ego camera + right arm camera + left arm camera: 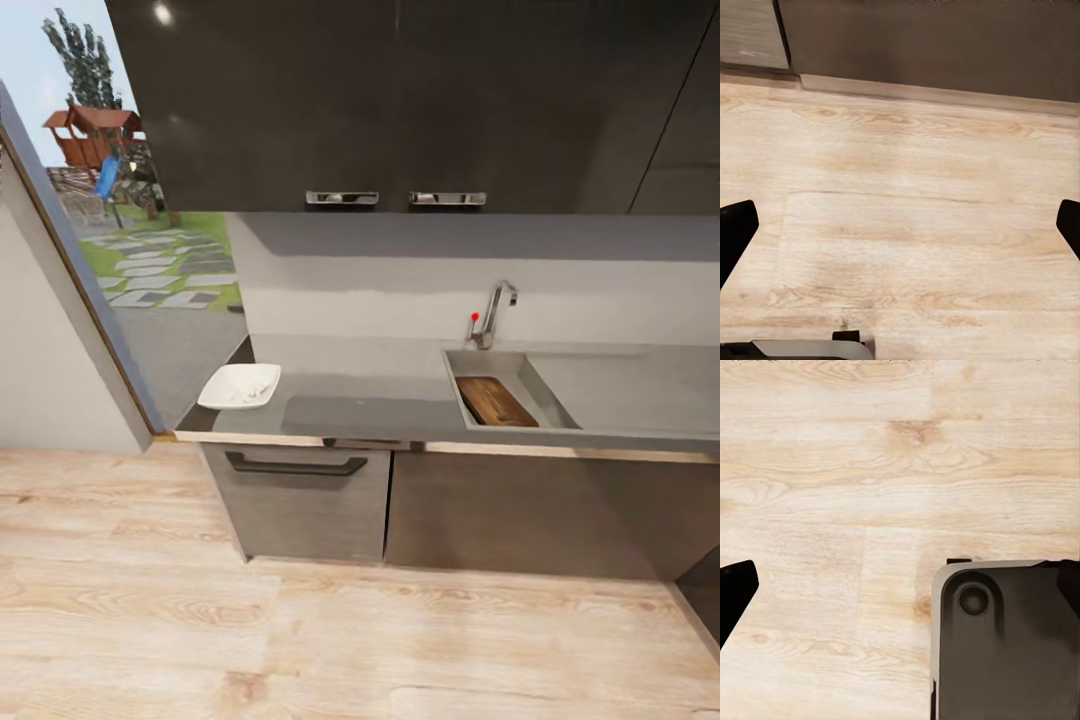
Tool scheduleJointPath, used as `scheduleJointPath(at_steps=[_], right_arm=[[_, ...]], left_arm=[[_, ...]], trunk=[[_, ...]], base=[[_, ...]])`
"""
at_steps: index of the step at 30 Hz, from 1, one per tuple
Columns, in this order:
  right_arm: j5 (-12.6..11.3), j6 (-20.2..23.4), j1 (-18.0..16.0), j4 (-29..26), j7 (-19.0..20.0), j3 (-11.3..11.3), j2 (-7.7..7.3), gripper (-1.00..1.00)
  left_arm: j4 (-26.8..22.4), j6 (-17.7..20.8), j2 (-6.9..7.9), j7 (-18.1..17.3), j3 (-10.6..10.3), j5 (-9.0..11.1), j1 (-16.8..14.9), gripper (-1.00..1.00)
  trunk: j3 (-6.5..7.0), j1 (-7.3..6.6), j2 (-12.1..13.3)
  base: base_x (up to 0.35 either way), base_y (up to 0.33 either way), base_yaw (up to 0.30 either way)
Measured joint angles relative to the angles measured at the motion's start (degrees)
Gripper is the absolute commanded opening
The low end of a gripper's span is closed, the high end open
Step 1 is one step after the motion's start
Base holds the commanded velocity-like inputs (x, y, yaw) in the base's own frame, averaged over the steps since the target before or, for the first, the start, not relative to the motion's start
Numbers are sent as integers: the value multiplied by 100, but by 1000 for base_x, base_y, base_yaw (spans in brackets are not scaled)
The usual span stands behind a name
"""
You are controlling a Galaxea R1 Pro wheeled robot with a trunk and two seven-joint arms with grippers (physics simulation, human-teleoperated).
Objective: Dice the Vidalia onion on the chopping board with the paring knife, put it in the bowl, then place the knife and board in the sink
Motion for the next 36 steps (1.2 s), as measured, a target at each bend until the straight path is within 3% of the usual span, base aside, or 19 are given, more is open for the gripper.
scheduleJointPath(at_steps=[36], right_arm=[[-2,0,0,2,0,8,0,100]], left_arm=[[46,0,-6,0,0,1,0,100]], trunk=[[330,0,0]], base=[[0,0,0]])
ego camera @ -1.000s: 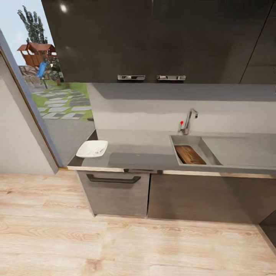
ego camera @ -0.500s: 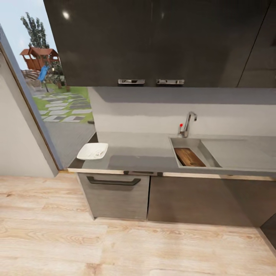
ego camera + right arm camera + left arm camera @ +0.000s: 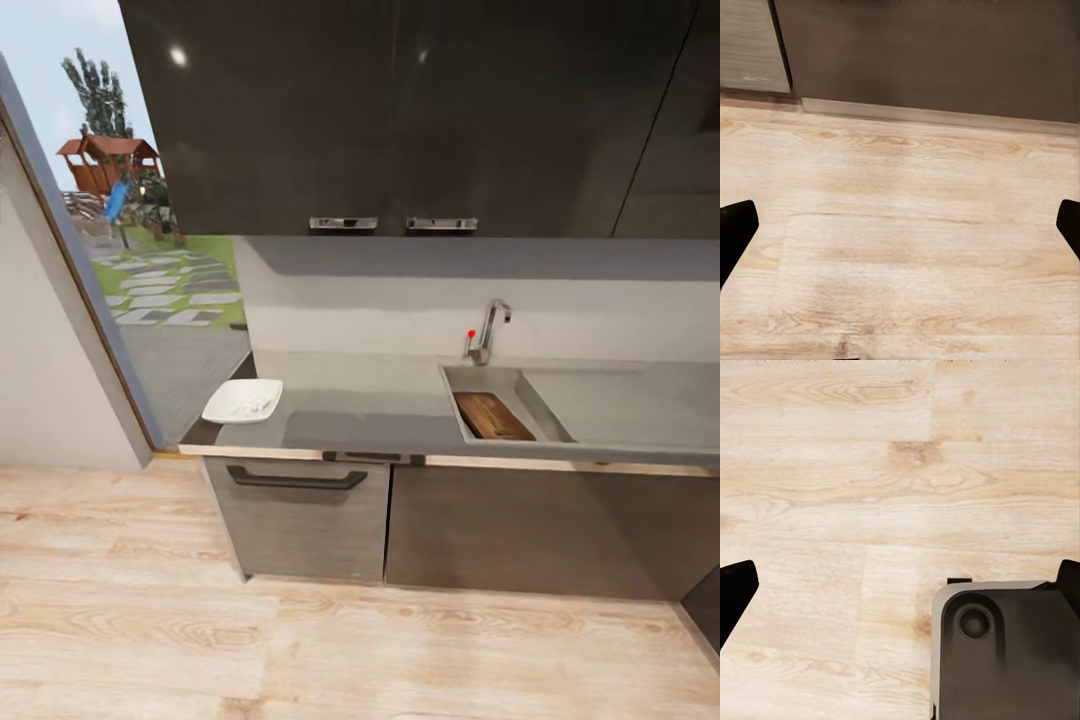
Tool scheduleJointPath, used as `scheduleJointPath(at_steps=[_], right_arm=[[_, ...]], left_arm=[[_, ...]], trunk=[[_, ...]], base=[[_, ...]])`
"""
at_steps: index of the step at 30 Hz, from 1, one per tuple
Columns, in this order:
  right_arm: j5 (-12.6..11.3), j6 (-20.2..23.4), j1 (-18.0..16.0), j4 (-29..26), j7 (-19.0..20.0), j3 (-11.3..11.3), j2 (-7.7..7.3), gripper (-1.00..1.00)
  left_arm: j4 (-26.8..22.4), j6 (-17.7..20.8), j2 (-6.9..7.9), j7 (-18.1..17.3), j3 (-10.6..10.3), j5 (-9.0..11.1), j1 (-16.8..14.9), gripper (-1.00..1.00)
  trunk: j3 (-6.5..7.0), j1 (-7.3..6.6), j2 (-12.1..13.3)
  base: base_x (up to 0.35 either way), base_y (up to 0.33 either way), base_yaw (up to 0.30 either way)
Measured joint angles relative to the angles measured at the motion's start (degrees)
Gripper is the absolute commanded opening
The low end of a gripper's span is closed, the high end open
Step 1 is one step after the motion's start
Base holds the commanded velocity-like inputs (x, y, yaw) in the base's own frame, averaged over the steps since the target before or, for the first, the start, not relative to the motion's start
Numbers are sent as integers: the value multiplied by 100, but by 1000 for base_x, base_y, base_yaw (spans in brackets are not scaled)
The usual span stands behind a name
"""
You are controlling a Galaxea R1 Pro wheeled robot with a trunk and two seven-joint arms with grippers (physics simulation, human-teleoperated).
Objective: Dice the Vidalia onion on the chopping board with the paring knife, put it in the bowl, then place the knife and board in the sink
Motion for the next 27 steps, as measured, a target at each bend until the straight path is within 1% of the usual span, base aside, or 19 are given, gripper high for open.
scheduleJointPath(at_steps=[27], right_arm=[[3,0,0,70,0,1,0,100]], left_arm=[[15,0,0,0,1,0,0,100]], trunk=[[248,0,0]], base=[[0,0,0]])
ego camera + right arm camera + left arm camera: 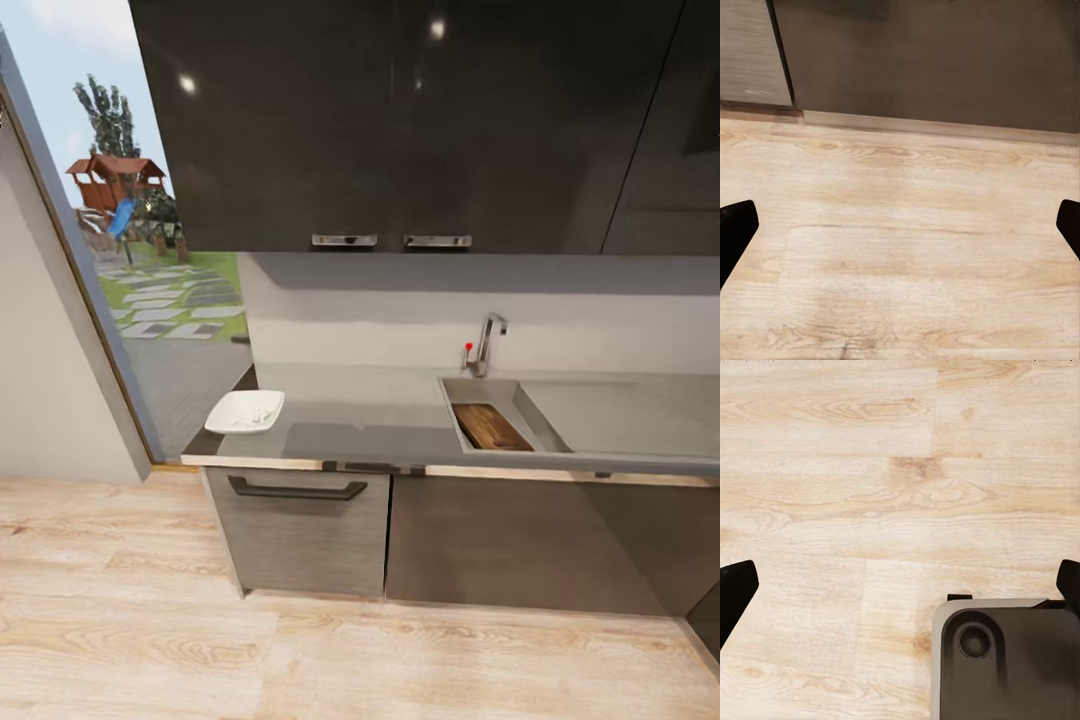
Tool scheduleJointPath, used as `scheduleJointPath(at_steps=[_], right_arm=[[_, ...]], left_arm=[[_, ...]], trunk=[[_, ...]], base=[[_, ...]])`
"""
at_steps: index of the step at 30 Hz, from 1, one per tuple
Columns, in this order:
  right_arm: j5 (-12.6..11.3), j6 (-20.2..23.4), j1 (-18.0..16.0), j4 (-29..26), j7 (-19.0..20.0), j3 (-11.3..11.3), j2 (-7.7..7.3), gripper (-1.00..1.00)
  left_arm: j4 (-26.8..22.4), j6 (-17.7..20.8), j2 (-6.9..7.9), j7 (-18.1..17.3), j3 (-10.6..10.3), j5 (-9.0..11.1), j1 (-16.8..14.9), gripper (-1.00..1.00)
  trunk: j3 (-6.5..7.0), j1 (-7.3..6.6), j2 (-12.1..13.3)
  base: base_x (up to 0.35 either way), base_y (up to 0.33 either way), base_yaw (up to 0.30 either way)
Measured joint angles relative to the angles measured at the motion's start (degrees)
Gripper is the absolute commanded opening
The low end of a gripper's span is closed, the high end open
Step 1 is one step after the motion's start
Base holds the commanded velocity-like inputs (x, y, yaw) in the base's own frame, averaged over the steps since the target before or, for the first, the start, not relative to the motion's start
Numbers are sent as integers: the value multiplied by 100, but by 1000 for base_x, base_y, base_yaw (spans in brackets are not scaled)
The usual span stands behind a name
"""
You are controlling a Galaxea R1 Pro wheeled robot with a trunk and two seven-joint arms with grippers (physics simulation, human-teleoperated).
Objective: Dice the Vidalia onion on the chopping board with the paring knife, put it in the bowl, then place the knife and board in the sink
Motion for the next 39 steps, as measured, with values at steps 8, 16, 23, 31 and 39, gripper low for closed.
scheduleJointPath(at_steps=[8,16,23,31,39], right_arm=[[0,0,0,0,0,0,0,100],[-1,48,0,14,-3,-8,-1,100],[10,491,2,647,-10,-5,-59,100],[15,687,0,1913,-15,18,-219,100],[17,695,-1,2254,-16,36,-226,100]], left_arm=[[0,0,0,0,0,0,0,100],[0,6,0,0,0,0,0,100],[503,27,-93,4,-4,2,0,100],[1640,39,-262,18,-7,8,-1,100],[2384,29,-292,9,-14,28,-3,100]], trunk=[[73,0,0],[111,0,1],[111,0,1],[111,0,0],[112,0,0]], base=[[0,0,0],[0,0,0],[0,0,0],[0,0,0],[0,0,0]])
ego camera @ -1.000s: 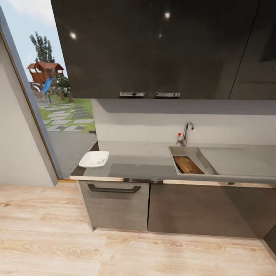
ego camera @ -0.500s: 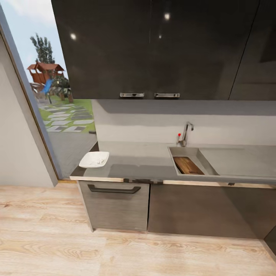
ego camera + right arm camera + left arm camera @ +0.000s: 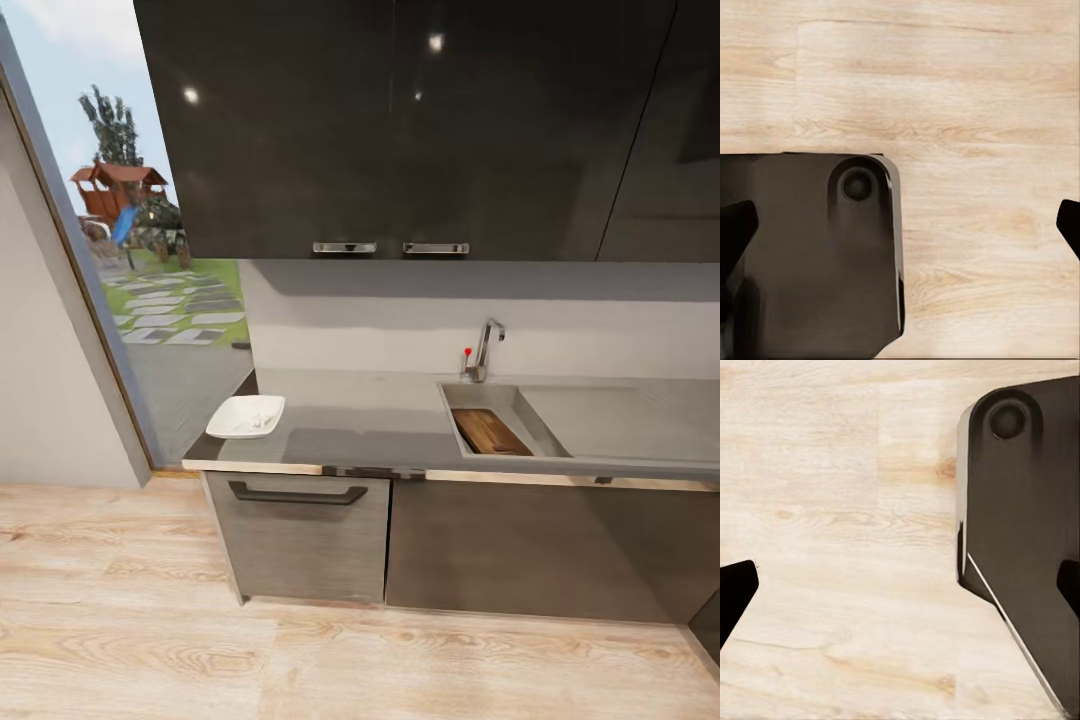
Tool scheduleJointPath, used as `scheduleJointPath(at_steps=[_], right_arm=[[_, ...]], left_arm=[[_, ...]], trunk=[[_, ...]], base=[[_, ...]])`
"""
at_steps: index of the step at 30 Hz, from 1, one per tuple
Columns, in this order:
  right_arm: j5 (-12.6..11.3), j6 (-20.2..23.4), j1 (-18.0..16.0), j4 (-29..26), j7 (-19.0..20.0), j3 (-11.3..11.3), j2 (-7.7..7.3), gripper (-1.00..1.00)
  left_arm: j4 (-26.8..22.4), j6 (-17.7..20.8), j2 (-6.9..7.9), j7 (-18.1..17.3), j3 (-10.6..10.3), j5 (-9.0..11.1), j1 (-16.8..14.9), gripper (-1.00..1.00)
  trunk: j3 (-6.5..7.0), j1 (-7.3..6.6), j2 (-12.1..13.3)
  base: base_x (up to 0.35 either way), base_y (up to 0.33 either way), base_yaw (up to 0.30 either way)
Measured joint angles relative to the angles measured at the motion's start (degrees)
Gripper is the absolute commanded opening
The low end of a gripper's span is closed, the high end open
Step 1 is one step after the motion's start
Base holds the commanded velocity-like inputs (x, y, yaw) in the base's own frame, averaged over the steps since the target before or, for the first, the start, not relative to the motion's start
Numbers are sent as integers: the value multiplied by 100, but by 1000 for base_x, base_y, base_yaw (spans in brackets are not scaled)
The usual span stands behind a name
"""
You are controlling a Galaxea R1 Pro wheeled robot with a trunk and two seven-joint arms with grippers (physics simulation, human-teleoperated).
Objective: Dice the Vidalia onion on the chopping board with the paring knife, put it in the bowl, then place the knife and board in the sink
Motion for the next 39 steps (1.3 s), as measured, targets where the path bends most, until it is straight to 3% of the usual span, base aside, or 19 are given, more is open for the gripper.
scheduleJointPath(at_steps=[13,39], right_arm=[[3,-7,0,6,17,0,-68,100],[-7,-17,0,-27,25,-17,0,100]], left_arm=[[577,-2,13,-26,-10,-4,-1,100],[587,-2,9,-24,-10,-6,-1,100]], trunk=[[0,0,0],[0,0,0]], base=[[0,0,0],[0,0,0]])
